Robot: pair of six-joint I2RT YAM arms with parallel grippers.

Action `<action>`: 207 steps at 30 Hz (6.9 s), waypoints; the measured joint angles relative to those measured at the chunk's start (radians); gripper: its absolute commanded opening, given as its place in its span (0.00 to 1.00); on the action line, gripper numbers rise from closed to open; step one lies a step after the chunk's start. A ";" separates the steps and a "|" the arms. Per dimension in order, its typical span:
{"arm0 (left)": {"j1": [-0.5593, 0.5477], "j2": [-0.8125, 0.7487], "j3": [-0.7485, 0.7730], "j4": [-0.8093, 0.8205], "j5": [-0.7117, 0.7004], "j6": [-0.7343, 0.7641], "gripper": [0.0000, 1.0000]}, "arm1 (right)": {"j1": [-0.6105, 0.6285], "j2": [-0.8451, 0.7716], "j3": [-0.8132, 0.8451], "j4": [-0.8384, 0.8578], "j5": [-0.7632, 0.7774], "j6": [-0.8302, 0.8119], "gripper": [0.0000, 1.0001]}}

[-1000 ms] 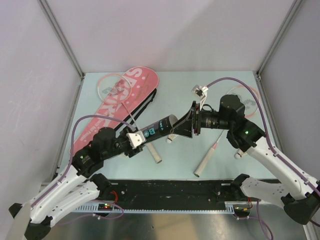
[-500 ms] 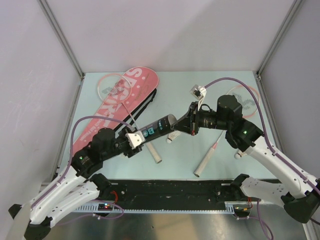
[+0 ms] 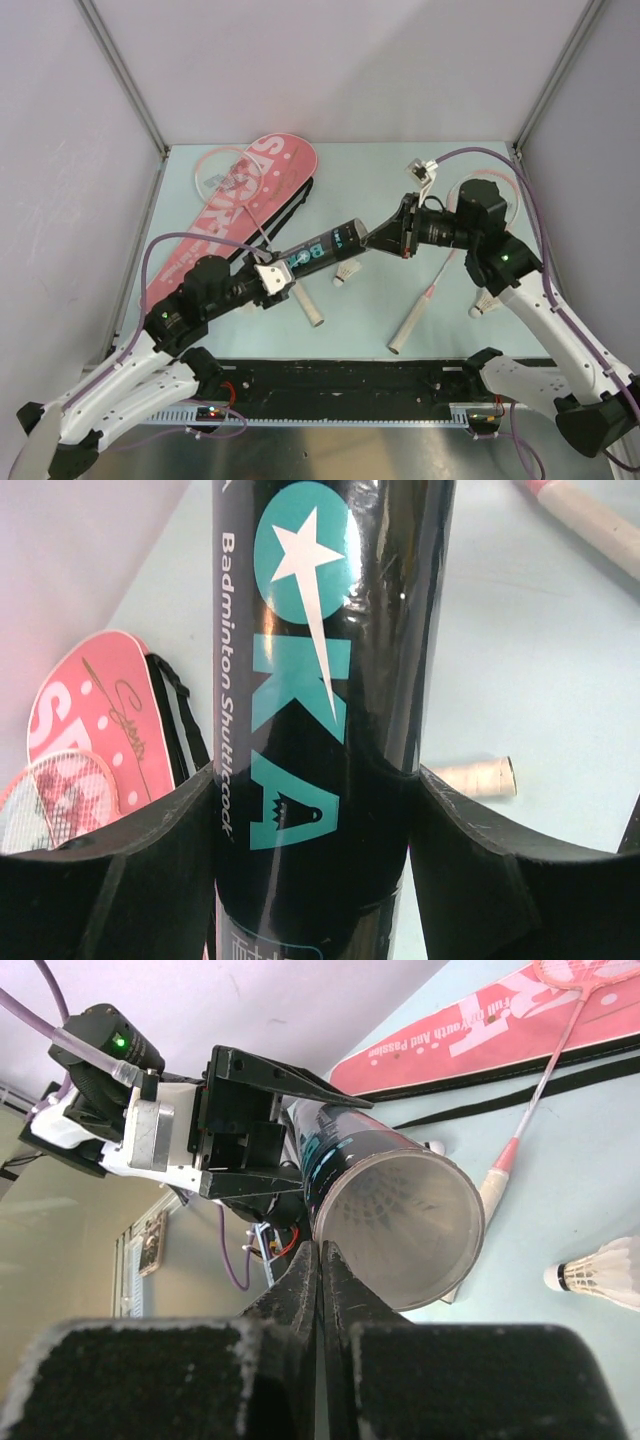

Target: Pack up the badminton gear

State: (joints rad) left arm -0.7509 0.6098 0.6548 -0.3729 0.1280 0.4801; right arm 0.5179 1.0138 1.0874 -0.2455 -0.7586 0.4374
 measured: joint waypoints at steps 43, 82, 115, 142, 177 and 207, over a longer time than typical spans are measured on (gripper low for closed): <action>0.014 -0.232 0.053 -0.040 -0.554 -0.294 0.00 | -0.011 0.315 -0.305 -0.140 0.696 0.057 0.34; 0.014 -0.239 0.029 -0.040 -0.382 -0.303 0.00 | -0.028 0.767 -0.064 0.078 1.488 -0.428 0.01; 0.014 -0.329 -0.101 -0.040 0.054 0.080 0.00 | -0.181 -0.062 0.078 -0.045 -0.082 0.121 0.00; 0.014 -0.287 -0.101 -0.045 0.133 0.141 0.00 | 0.042 -0.024 0.039 -0.220 -0.083 0.084 0.28; 0.021 -0.290 -0.101 -0.062 0.145 0.137 0.00 | 0.208 0.111 -0.103 0.083 0.148 0.164 0.75; 0.018 -0.341 -0.117 -0.002 -0.038 0.101 0.00 | -0.108 0.377 -0.190 0.082 0.048 -0.065 0.69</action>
State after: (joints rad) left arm -0.7326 0.2691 0.5377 -0.3748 0.0898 0.5816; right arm 0.4099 1.3911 0.8978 -0.1635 -0.7105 0.3721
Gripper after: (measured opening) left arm 0.675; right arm 0.687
